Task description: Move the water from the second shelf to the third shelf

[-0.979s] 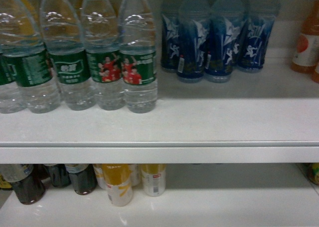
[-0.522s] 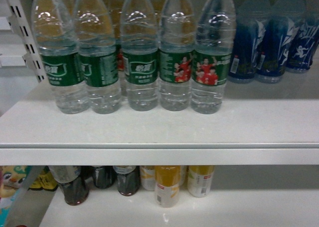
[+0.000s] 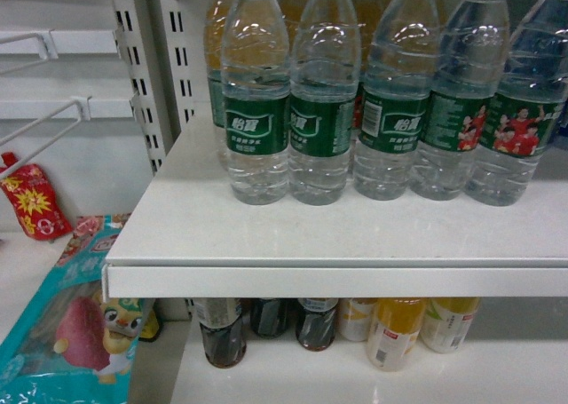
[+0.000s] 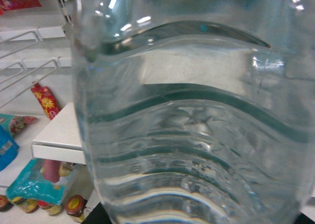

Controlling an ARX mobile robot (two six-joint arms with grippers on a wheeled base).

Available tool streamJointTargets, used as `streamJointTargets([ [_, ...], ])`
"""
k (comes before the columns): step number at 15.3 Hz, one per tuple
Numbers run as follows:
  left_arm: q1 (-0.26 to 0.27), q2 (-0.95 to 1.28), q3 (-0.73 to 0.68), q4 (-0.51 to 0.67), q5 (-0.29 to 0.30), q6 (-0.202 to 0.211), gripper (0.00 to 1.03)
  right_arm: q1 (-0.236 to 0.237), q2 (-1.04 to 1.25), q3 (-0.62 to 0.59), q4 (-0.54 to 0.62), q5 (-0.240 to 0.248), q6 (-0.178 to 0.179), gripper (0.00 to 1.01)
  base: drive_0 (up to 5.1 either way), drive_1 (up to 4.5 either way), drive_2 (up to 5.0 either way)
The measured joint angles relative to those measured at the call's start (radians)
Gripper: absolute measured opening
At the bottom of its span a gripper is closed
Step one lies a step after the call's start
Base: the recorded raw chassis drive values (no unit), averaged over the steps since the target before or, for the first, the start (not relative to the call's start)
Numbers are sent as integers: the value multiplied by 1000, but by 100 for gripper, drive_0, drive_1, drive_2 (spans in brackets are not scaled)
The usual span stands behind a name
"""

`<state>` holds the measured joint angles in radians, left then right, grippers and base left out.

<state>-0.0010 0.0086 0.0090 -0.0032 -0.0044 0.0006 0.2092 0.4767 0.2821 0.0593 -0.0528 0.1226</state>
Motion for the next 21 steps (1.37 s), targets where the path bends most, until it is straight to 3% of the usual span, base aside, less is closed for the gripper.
streamJointTargets([
  [14,0,0,0,0,3,0,98,0,-1,0,0,2,0,39,0,0,0],
  [15,0,0,0,0,3,0,98,14,6,8,-32,35,-16,39,0,0,0],
  [16,0,0,0,0,3,0,98,55,60,19,-26,117,-76,39,0,0,0],
  [19,0,0,0,0,3,0,98,74,129,19,18,128,-116,39,0,0,0],
  [21,0,0,0,0,4,0,98,100,294,28,172,109,-142,39,0,0,0],
])
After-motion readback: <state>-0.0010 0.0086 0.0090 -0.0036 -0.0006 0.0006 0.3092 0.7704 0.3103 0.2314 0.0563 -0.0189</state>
